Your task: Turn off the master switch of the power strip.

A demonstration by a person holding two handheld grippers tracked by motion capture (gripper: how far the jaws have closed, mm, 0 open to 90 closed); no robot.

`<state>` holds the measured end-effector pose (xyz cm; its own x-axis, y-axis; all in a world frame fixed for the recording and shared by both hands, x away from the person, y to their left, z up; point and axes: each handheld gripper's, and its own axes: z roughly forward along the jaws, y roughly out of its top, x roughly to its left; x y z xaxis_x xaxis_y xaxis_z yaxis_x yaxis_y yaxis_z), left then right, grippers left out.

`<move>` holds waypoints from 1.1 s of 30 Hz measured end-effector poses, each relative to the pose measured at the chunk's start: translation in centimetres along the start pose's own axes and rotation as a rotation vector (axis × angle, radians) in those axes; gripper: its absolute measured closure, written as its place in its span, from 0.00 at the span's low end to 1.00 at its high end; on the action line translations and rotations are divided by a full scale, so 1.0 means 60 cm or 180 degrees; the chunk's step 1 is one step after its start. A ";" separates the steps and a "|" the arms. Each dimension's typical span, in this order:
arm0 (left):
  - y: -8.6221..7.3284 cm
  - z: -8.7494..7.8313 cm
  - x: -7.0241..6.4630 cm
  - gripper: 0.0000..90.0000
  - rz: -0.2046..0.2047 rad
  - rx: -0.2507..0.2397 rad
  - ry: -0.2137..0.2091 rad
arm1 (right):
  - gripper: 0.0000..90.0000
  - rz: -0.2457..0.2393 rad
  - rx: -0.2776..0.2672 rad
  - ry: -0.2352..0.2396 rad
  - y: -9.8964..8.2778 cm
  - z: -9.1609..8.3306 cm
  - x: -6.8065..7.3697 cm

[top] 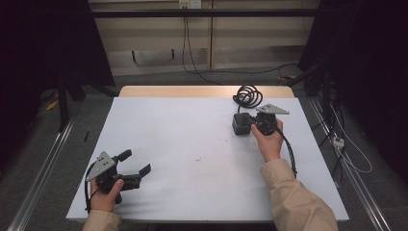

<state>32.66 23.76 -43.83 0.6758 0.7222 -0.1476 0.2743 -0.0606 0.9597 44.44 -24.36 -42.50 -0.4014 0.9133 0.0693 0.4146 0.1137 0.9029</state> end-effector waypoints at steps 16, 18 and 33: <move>0.000 0.000 0.001 0.05 0.0012 0.0014 0.0001 | 1.00 -0.0027 0.0067 -0.0036 -0.006 0.004 -0.004; -0.001 0.000 0.000 0.05 -0.0001 0.0004 -0.0001 | 1.00 -0.0026 0.0071 -0.0036 -0.006 0.004 -0.004; -0.001 0.000 0.000 0.05 -0.0001 0.0004 0.0000 | 1.00 -0.0055 0.0105 -0.0063 -0.011 0.006 -0.006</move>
<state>32.68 23.77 -43.87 0.6758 0.7221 -0.1479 0.2754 -0.0612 0.9594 44.58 -24.62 -43.29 -0.3926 0.9186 0.0451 0.4347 0.1421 0.8893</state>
